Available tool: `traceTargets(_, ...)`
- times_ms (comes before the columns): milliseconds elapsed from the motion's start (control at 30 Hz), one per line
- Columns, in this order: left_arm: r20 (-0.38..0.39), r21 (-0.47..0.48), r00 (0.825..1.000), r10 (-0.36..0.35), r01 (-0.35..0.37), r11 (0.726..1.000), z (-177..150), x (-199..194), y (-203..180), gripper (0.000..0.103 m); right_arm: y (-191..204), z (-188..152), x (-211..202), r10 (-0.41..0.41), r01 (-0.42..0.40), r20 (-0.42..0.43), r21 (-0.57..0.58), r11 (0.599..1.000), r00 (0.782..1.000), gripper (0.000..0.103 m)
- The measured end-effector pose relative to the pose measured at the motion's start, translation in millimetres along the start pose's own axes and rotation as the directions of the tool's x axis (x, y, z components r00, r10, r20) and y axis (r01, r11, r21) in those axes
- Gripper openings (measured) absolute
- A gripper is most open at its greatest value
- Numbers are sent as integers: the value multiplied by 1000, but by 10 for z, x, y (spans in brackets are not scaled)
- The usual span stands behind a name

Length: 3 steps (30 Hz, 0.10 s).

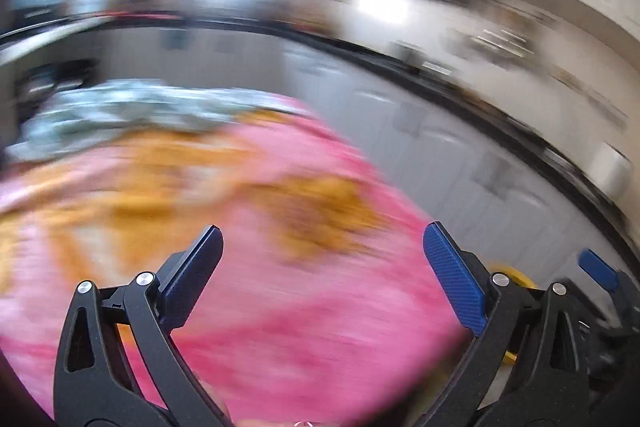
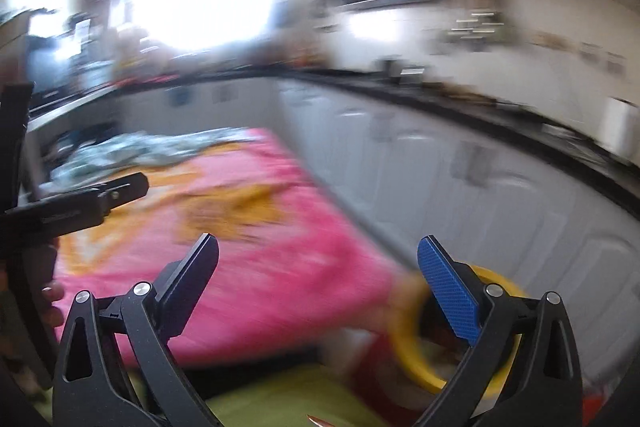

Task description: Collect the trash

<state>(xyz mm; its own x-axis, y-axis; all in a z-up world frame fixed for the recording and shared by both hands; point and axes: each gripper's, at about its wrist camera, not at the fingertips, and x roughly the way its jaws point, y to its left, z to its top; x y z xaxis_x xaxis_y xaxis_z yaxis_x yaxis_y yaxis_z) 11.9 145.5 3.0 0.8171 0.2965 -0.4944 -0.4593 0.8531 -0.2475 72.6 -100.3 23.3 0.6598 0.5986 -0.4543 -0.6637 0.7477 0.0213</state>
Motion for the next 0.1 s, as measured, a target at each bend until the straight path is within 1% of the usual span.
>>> traceTargets(33,15,-40,991,137,-136,990,81,9,466,92,259,113,247,88,-89,-36,-22,996,995,97)
traceTargets(67,-4,-62,970,242,-242,968,118,32,808,92,543,213,505,160,-163,-76,-38,986,984,97)
traceTargets(100,-59,-87,927,370,-374,923,136,82,1300,92,896,307,831,247,-253,-121,-36,967,961,97)
